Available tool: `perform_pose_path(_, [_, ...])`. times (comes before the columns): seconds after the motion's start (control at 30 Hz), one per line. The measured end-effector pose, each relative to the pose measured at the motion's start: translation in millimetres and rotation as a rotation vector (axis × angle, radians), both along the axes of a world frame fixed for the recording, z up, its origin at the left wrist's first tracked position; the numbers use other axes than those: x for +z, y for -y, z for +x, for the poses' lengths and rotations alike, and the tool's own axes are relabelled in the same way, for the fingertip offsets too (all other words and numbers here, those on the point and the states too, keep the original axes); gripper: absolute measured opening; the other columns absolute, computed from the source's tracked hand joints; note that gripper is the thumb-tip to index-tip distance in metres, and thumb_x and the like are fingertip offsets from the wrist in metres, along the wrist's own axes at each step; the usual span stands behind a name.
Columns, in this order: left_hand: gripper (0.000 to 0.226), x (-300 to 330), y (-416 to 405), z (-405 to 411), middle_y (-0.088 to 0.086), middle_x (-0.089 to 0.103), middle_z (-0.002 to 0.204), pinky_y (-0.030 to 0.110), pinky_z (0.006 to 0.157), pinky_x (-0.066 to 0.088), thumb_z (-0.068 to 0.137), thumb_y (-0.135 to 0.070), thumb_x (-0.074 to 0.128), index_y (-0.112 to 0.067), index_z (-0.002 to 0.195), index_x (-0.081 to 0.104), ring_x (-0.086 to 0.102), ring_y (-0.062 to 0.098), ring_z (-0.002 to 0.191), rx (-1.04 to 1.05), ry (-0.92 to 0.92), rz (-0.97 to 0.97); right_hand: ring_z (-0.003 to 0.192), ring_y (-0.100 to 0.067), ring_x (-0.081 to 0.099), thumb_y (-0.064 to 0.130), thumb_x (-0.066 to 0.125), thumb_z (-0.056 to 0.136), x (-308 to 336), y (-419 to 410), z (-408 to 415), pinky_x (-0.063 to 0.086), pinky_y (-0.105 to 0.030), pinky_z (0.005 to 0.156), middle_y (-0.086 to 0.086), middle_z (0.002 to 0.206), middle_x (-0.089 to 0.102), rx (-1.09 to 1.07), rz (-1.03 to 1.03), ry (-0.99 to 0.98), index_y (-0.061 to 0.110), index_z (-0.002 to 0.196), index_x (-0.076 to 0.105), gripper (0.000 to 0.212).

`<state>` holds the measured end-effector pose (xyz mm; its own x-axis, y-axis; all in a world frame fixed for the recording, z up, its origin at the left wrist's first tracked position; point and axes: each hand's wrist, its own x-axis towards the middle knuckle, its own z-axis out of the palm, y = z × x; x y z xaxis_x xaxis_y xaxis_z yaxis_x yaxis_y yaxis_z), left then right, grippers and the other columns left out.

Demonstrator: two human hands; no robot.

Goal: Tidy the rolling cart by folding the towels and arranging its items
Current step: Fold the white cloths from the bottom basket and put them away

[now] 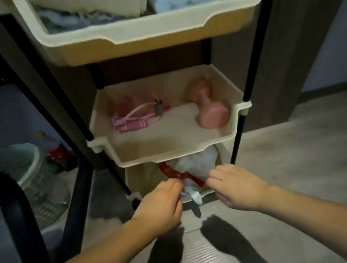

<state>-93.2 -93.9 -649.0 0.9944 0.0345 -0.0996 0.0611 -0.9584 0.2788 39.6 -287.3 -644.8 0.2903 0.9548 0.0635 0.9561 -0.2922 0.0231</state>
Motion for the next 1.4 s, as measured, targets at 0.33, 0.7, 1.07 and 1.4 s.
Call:
perform_pose_path(0.33, [0.098,-158.3,-47.9,119.4,0.003,0.01,0.164,0.048,0.117,0.02,0.078,-0.073,0.04,-0.026,0.156,0.004,0.014,0.03,0.15,0.435,-0.438,-0.168,0.113,-0.036,0.056,0.037,0.055,0.085,-138.4,-70.0,39.2,0.044,-0.035,0.086,-0.013,0.125,0.057,-0.566,-0.202,-0.562,0.019,0.13,0.049,0.049])
perform_pose_path(0.7, [0.052,-202.0,-76.0,118.7,0.006,0.043,0.147,0.05,0.113,0.025,0.09,-0.044,0.052,-0.031,0.139,0.038,0.039,0.034,0.133,0.239,-0.258,0.012,0.09,-0.025,0.06,0.025,0.059,0.085,-162.8,-81.0,55.4,0.044,-0.028,0.067,-0.005,0.092,0.061,-0.665,0.056,-0.862,0.019,0.1,0.061,0.016])
perform_pose_path(1.07, [0.02,-118.4,-20.7,84.0,0.011,0.068,0.1,0.026,0.075,0.044,0.094,-0.01,0.049,-0.014,0.103,0.066,0.063,0.03,0.1,0.515,-0.026,-0.551,0.064,-0.013,0.048,0.015,0.056,0.076,-87.3,-31.5,53.4,0.038,-0.031,0.061,0.003,0.067,0.049,-0.66,0.146,-1.002,0.017,0.07,0.046,0.012])
perform_pose_path(1.4, [0.005,124.9,9.9,30.0,-0.004,0.063,0.078,0.037,0.068,0.047,0.083,-0.018,0.052,-0.023,0.082,0.052,0.059,0.018,0.076,0.234,0.34,-0.405,0.064,-0.013,0.049,0.024,0.066,0.083,138.4,1.1,3.6,0.035,-0.029,0.058,0.003,0.068,0.051,-0.376,0.351,-1.182,0.025,0.064,0.053,0.023])
